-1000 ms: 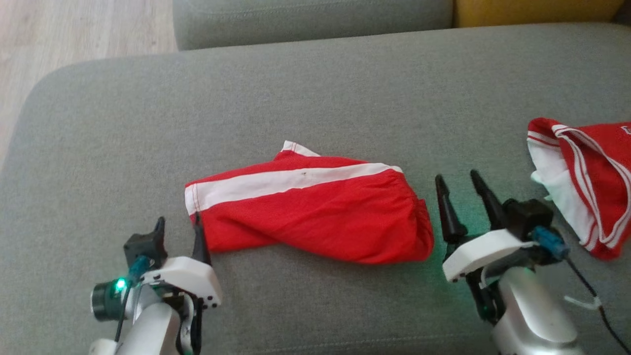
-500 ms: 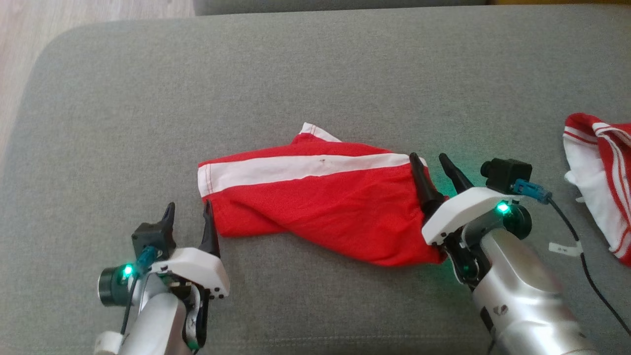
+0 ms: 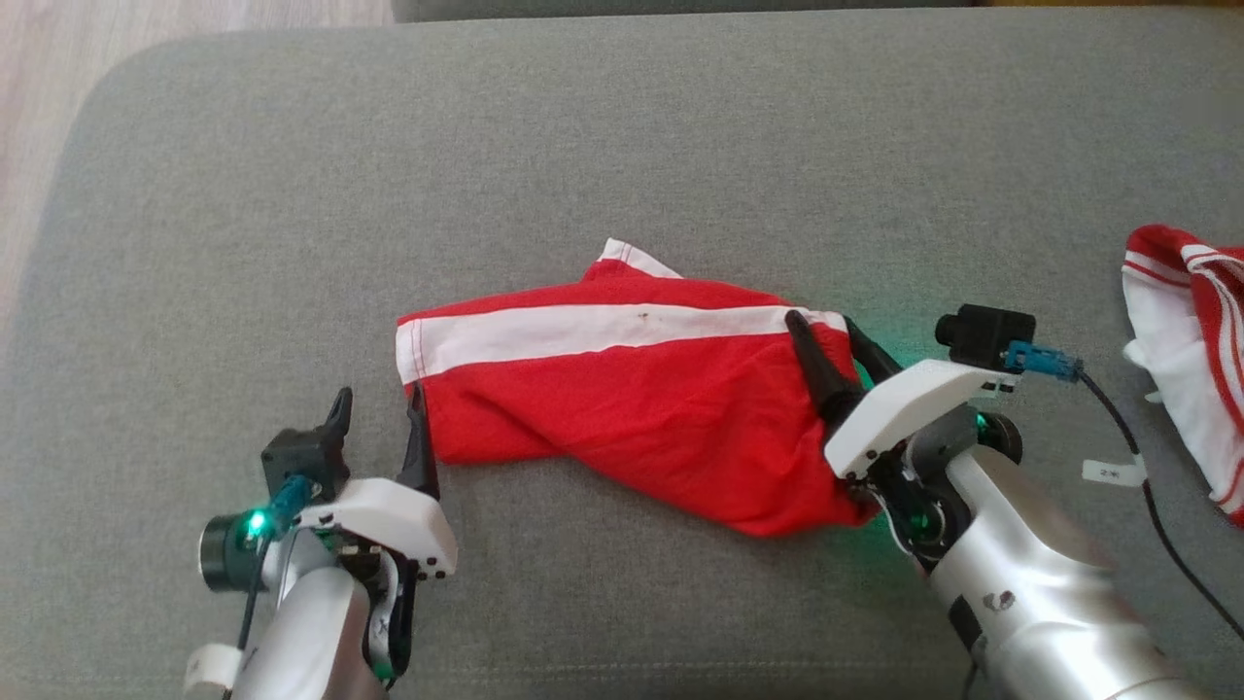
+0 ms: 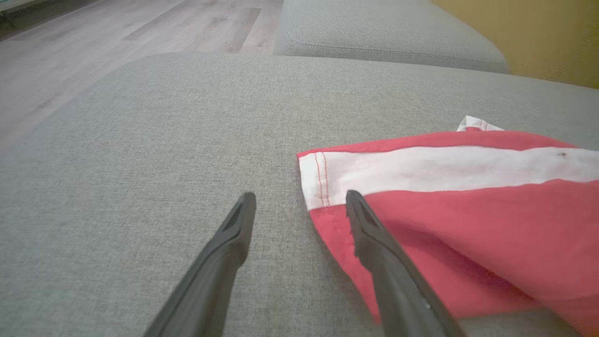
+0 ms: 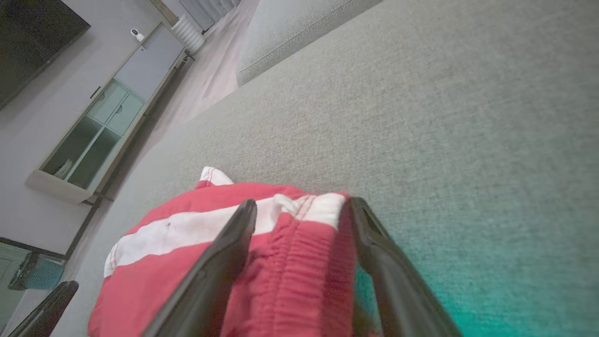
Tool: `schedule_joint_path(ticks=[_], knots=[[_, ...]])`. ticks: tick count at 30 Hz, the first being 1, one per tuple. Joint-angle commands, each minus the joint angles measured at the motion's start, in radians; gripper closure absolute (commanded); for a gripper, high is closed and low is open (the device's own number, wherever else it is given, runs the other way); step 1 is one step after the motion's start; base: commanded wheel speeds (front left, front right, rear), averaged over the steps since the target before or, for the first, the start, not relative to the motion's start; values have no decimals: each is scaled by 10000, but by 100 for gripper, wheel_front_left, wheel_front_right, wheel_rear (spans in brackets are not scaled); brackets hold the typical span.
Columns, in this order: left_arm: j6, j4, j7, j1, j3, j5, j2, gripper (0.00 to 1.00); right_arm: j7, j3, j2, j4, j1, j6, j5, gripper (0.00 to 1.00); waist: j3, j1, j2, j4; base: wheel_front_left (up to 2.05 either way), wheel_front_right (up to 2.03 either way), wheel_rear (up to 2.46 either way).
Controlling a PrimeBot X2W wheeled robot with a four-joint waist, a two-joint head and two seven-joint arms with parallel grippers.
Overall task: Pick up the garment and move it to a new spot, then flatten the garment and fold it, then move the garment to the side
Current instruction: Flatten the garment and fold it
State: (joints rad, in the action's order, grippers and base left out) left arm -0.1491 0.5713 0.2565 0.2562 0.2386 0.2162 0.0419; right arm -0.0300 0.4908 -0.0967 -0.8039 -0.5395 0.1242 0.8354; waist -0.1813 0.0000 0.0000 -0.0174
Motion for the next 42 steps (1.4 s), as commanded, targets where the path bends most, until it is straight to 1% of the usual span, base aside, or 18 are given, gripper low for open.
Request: schedule_joint_path(ticks=[1,5,6,7,8,9,12,17,20,23,24,28,31,35,38,42], knots=[[-6,-279,53,289,-283,105,86,0,-42,241,-27,332,27,65,217,0,42,0,0,1,0,0,0],[-31,-293,53,238,-196,180,85,0,-81,426,-136,396,110,65,600,0,98,0,0,15,0,0,0],[-35,-295,53,232,-184,190,85,0,-72,472,-141,425,106,65,719,5,97,0,0,22,0,0,0],[-39,-298,53,234,-170,199,85,0,-63,512,-153,425,85,65,817,45,87,0,0,28,0,0,0],[-40,-299,53,242,-153,211,85,0,-97,574,-185,418,41,65,849,75,76,0,0,31,0,0,0],[-39,-296,53,254,-134,219,85,0,-127,629,-207,395,5,65,891,100,66,0,0,33,0,0,0],[-37,-292,53,306,-74,249,85,0,-230,709,-235,223,-126,65,1039,100,31,0,0,17,0,0,0],[-48,-328,53,394,9,292,84,0,-699,801,-311,49,-303,65,1200,100,27,0,0,-39,0,0,0],[40,-542,53,429,17,394,84,0,-919,1034,-442,52,-271,65,1169,100,59,0,0,-9,0,0,0],[222,-851,53,459,-75,967,84,0,-958,1420,-622,145,-135,65,1074,100,77,0,0,102,0,0,0],[222,-851,53,459,-75,967,84,0,-958,1420,-622,145,-135,65,1074,100,77,0,0,102,0,0,0],[488,-916,53,730,-246,1785,84,0,-1007,1845,-811,318,-86,65,963,100,-21,0,0,342,0,0,0],[752,-444,53,1177,-212,2066,84,0,-1042,2039,-845,387,-183,65,962,100,-125,0,0,509,0,0,0],[1112,472,53,1926,-150,2114,84,0,-1127,2281,-829,442,-384,65,931,100,-275,0,0,689,0,0,0],[1156,1334,53,2428,-144,2011,84,0,-1170,2464,-804,480,-531,65,914,100,-391,0,0,807,0,0,0],[993,2292,53,2897,-224,1916,87,0,-1228,2659,-776,511,-716,65,947,100,-531,0,0,932,0,0,0]])
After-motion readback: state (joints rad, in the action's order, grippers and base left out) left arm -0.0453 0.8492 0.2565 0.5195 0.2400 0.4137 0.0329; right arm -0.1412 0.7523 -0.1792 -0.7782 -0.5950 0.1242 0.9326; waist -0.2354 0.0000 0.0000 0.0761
